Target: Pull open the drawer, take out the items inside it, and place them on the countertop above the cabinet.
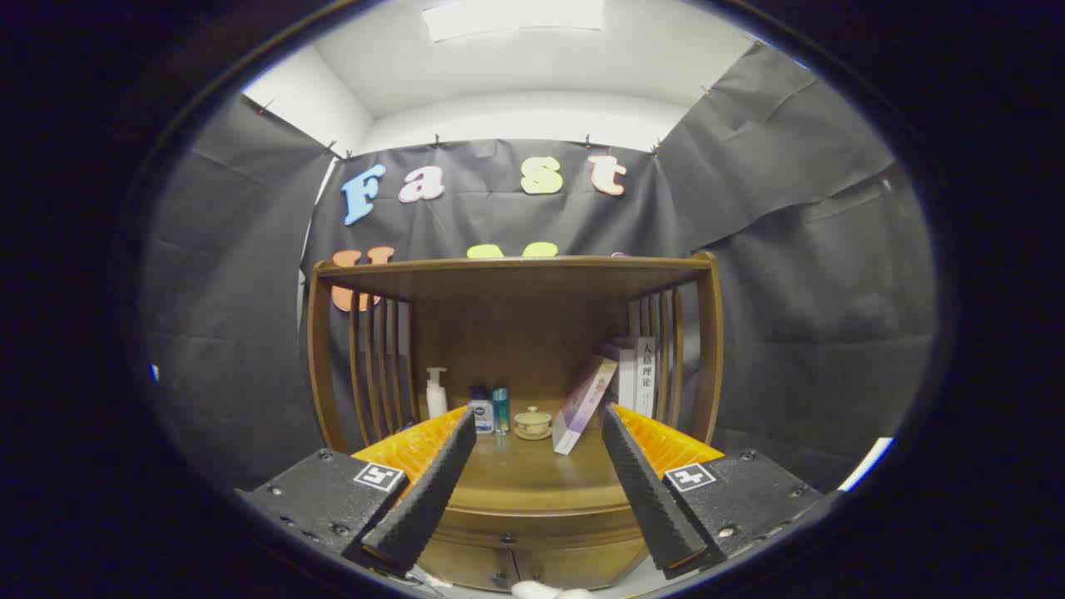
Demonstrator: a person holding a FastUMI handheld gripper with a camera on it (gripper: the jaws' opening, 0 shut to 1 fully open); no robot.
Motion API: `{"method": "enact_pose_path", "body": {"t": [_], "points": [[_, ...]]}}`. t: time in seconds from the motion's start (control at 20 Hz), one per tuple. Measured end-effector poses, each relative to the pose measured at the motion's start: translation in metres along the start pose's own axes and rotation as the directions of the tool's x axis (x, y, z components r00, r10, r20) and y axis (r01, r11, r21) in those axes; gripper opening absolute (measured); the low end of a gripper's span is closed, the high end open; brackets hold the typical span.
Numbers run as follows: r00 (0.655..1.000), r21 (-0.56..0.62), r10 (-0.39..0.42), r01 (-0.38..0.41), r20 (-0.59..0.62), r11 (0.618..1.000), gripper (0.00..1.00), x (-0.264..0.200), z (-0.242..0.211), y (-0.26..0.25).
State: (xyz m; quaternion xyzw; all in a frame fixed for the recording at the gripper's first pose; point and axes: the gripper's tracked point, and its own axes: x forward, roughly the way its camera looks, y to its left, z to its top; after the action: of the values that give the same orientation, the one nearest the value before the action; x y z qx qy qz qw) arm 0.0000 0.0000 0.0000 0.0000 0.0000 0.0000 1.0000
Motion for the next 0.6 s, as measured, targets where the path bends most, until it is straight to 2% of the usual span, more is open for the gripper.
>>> {"method": "enact_pose_path", "body": {"t": [0.6], "points": [[0.999,-0.024,0.002,-0.003,-0.042,1.0,0.99,0.019,-0.035,0.006]]}}
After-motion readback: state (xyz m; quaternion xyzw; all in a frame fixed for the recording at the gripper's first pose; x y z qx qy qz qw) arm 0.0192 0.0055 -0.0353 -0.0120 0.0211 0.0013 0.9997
